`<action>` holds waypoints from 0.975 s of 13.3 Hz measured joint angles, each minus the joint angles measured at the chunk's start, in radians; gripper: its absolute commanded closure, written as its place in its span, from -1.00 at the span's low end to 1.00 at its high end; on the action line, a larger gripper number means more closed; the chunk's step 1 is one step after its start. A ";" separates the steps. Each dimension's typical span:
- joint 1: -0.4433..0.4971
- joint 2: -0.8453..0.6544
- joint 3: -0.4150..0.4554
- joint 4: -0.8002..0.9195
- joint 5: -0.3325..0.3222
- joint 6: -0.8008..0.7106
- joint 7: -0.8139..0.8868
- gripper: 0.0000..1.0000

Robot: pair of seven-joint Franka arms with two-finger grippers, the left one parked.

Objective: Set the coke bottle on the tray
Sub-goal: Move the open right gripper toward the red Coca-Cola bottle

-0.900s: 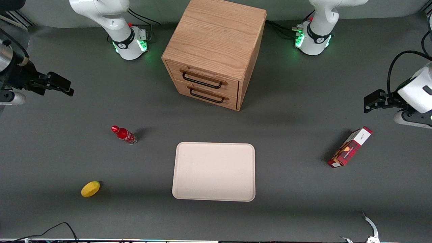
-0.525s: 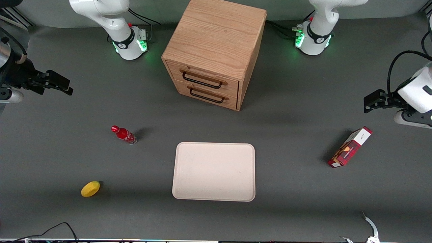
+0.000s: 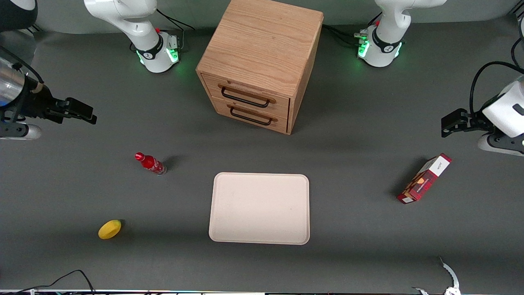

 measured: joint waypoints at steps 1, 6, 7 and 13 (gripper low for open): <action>0.002 0.012 0.001 -0.016 -0.003 0.029 0.000 -1.00; 0.011 0.028 0.013 -0.243 -0.012 0.315 0.000 -1.00; 0.012 0.029 0.014 -0.289 -0.014 0.365 0.000 -1.00; 0.013 0.028 0.015 -0.484 -0.038 0.577 -0.009 -1.00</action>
